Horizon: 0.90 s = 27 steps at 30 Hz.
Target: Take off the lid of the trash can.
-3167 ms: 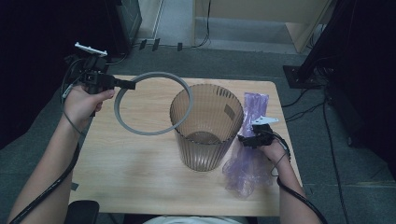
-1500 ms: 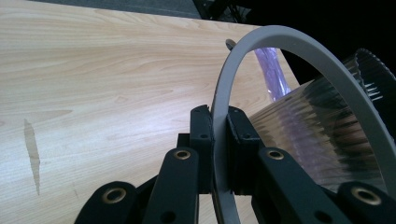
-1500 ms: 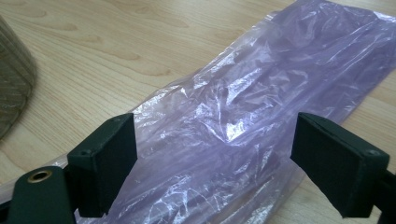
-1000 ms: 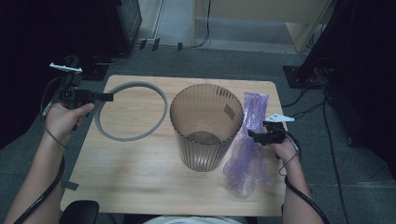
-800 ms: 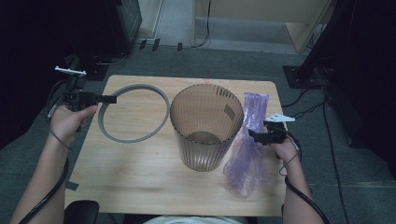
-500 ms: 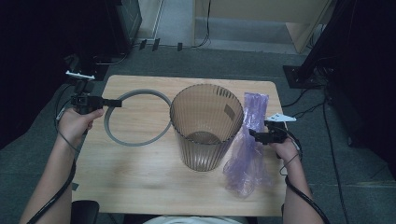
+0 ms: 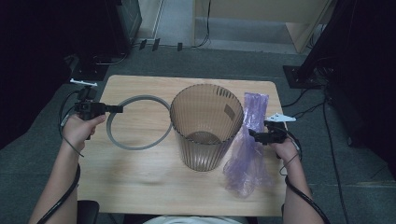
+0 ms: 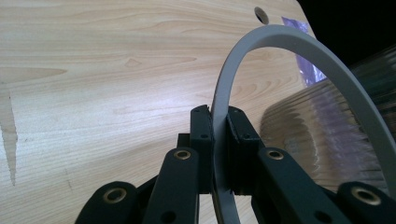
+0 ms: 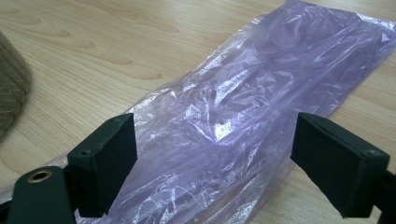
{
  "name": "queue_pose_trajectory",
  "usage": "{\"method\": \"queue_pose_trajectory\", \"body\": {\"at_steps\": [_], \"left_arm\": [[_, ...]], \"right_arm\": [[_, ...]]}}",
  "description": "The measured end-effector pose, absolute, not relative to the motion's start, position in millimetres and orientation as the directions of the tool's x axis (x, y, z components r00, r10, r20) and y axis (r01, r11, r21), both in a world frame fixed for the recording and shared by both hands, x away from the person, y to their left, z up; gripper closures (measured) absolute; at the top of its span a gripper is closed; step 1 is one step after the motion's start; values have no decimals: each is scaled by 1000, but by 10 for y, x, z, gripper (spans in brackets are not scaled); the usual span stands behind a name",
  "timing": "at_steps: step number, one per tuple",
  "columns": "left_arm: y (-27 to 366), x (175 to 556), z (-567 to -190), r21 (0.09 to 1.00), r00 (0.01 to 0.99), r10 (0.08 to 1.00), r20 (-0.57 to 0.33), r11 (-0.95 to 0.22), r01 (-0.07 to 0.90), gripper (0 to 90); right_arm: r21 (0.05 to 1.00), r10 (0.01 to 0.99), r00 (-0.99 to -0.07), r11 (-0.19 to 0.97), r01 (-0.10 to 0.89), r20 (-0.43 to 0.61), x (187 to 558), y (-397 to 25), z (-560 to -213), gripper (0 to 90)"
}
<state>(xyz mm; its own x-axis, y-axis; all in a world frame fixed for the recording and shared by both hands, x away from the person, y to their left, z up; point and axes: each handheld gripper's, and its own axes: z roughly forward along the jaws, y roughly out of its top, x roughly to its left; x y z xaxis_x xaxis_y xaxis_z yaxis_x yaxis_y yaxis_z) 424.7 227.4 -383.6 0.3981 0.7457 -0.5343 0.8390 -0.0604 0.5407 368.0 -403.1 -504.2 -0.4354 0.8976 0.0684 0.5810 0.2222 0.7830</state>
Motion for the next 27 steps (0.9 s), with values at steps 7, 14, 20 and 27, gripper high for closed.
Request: {"method": "queue_pose_trajectory", "body": {"at_steps": [7,14,20,27], "left_arm": [[2266,4264,-4000,529,389,746,-540,-58,846,829],[2268,4276,-4117,532,383,752,-537,-51,845,829],[2266,4273,-4158,534,386,758,-526,-59,843,829],[2304,4300,-4272,520,369,756,-541,-44,853,829]], "right_arm": [[783,898,-434,220,582,71,3681,-4032,-5043,144],[778,895,-440,228,585,68,3682,-4020,-5053,144],[776,893,-446,238,584,62,3691,-4014,-5064,144],[770,891,-450,246,588,59,3695,-4000,-5079,144]]}}
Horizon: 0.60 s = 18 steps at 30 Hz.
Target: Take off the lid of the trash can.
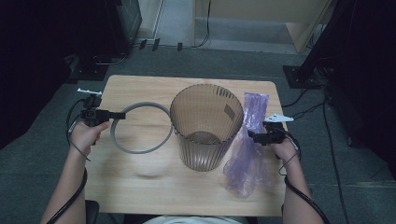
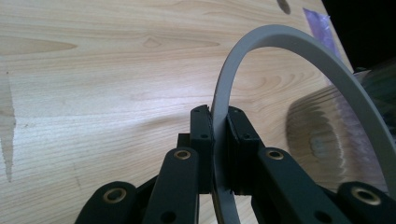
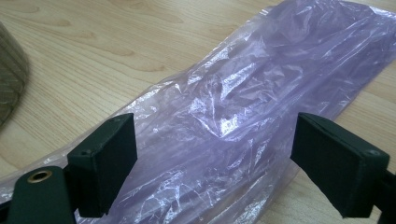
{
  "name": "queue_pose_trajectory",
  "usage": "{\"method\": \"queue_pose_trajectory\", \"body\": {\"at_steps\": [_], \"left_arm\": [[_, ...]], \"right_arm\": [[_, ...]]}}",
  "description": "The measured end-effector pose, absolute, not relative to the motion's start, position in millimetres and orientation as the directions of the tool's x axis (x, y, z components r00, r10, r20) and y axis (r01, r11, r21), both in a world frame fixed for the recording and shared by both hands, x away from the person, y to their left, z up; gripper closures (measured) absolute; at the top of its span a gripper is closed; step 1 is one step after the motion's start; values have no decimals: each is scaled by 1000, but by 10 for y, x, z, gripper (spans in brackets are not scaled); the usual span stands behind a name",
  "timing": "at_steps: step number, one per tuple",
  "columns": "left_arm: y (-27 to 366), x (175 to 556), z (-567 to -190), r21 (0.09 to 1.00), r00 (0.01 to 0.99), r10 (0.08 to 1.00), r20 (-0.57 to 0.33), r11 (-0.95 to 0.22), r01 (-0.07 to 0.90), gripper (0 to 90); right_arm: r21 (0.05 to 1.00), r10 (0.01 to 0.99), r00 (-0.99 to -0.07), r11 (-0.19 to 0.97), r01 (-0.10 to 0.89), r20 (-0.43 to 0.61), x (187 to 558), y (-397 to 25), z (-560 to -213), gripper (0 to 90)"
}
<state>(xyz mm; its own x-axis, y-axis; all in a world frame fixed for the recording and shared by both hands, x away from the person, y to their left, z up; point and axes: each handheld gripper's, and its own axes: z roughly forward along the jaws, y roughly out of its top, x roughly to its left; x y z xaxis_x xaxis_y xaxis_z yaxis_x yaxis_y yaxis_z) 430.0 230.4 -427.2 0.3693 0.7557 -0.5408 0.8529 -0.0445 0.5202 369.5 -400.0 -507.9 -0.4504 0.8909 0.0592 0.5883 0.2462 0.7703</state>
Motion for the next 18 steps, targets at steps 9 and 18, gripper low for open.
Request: {"method": "queue_pose_trajectory", "body": {"at_steps": [9,18], "left_arm": [[2289,4321,-4386,525,375,764,-525,-57,849,829],[2334,4328,-4457,528,370,769,-522,-50,848,828]], "right_arm": [[768,891,-451,249,591,58,3704,-4000,-5087,144],[762,890,-453,251,596,61,3707,-3991,-5104,144]]}}
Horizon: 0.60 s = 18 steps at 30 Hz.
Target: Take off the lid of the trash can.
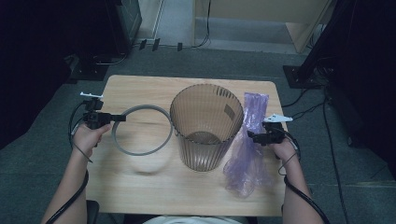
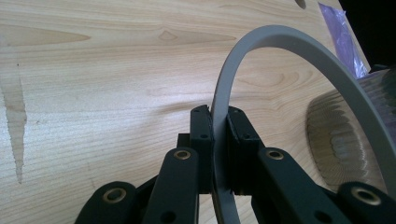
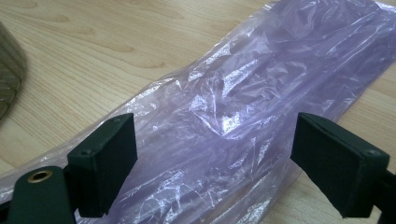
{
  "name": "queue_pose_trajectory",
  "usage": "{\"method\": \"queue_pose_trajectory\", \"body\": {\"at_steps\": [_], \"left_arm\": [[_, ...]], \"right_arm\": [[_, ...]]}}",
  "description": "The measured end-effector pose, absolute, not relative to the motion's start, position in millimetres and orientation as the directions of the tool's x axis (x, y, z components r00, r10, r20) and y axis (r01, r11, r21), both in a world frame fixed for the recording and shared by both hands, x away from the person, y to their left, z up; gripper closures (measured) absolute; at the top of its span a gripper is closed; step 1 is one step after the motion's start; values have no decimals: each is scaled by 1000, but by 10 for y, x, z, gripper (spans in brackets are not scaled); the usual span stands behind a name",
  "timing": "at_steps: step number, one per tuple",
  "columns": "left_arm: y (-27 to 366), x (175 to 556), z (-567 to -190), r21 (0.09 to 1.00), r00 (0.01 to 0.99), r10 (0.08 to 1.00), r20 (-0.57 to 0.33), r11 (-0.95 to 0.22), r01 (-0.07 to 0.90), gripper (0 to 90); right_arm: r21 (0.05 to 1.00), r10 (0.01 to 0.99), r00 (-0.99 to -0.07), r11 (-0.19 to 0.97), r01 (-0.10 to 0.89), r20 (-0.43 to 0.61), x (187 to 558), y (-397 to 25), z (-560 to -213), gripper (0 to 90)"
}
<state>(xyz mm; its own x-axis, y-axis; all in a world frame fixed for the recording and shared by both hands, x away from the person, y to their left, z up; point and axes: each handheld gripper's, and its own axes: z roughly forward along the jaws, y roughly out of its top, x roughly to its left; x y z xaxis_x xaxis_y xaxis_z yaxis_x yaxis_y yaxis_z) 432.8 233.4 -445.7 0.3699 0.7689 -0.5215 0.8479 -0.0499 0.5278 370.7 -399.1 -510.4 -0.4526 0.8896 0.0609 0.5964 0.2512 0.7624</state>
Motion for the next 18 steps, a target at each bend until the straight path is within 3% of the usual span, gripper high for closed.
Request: {"method": "queue_pose_trajectory", "body": {"at_steps": [18], "left_arm": [[2380,4388,-4639,522,353,782,-514,-41,852,829]], "right_arm": [[756,889,-455,262,599,53,3717,-3988,-5134,144]]}}
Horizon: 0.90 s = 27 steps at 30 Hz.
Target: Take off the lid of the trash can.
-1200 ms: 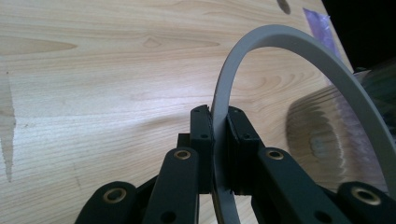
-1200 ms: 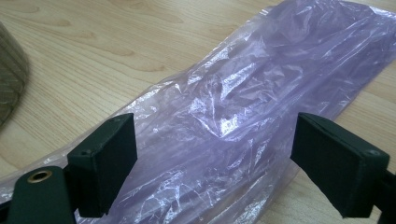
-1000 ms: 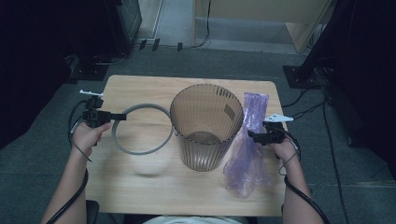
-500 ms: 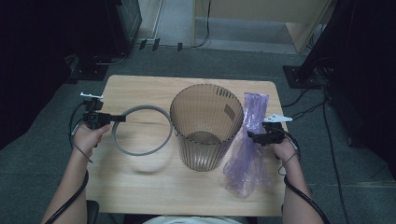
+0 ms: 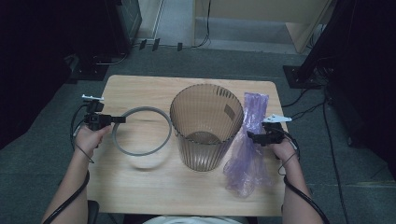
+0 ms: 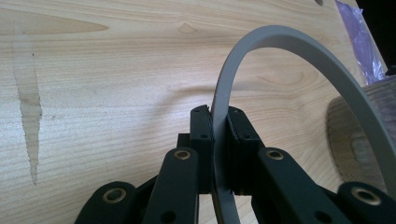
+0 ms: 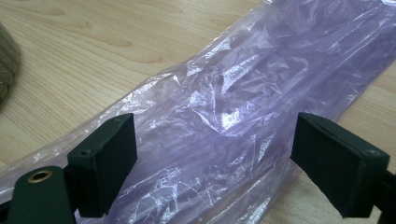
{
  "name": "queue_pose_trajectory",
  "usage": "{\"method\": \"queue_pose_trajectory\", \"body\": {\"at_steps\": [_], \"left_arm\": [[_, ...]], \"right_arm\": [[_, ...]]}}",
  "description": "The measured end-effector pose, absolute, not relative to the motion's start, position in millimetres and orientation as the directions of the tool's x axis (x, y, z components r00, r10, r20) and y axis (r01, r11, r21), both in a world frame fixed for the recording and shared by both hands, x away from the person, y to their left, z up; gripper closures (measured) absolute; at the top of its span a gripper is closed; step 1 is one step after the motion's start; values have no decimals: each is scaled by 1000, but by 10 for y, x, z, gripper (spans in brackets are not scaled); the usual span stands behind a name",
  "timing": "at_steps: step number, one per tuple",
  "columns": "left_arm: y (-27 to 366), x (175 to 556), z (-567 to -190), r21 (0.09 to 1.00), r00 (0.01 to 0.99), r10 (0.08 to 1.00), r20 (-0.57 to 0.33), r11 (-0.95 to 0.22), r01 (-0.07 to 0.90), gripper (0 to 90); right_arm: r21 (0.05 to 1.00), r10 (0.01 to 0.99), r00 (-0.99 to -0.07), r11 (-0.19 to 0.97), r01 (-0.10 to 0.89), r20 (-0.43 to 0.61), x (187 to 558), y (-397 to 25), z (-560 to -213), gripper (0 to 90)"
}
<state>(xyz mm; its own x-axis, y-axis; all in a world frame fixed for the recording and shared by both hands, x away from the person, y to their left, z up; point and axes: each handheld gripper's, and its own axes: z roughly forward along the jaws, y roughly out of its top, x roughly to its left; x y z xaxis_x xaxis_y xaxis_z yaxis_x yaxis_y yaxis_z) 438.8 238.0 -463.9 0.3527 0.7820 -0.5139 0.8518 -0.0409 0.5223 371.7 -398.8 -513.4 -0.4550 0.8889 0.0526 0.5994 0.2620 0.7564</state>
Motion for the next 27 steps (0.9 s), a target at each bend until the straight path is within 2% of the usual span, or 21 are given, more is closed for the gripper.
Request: {"method": "queue_pose_trajectory", "body": {"at_steps": [27], "left_arm": [[2432,4418,-4826,523,334,799,-499,-30,852,823]], "right_arm": [[737,879,-475,301,605,31,3737,-3896,-5242,142]]}}
